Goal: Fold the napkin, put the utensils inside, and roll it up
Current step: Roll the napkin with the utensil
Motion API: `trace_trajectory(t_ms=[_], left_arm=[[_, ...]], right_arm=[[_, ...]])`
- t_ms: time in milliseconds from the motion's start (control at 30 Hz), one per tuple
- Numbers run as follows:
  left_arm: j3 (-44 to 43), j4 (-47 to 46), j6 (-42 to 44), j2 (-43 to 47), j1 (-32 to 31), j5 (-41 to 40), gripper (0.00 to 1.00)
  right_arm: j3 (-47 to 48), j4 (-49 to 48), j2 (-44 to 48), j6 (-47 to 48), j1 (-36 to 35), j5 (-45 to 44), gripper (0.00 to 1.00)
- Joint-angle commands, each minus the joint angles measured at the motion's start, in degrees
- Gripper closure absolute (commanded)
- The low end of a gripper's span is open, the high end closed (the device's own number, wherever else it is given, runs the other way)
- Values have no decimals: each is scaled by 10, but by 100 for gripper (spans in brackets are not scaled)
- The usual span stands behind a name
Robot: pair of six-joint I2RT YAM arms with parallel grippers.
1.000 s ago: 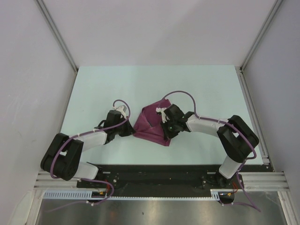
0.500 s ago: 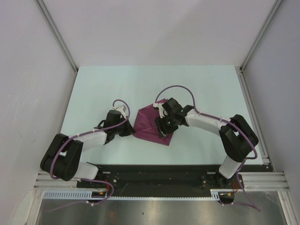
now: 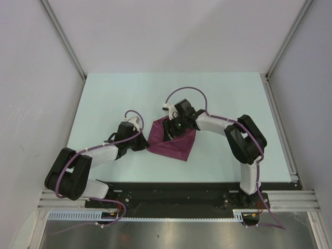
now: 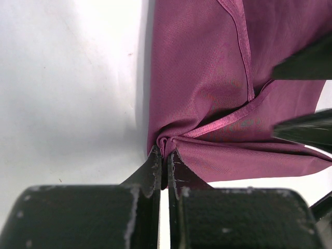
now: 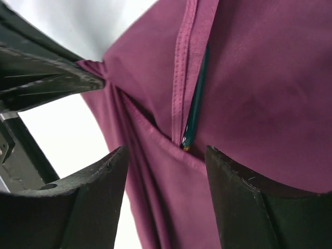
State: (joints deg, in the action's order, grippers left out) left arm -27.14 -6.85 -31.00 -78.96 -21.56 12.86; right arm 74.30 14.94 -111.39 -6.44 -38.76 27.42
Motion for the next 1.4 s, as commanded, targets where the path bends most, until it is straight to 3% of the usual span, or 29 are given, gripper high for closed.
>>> trace_trajectory(t_ms=[0,767,1367], left_arm=[[-13,-13,2,13,6,10,100],[-13,-13,3,8,6,12,100],[-17,-11,2,13,6,11,100]], right_arm=[[26,-47,-29,-8,5,33,34],[6,-107,-64,-22,2,172,35],[38,-37,-114,29,-11,246,37]])
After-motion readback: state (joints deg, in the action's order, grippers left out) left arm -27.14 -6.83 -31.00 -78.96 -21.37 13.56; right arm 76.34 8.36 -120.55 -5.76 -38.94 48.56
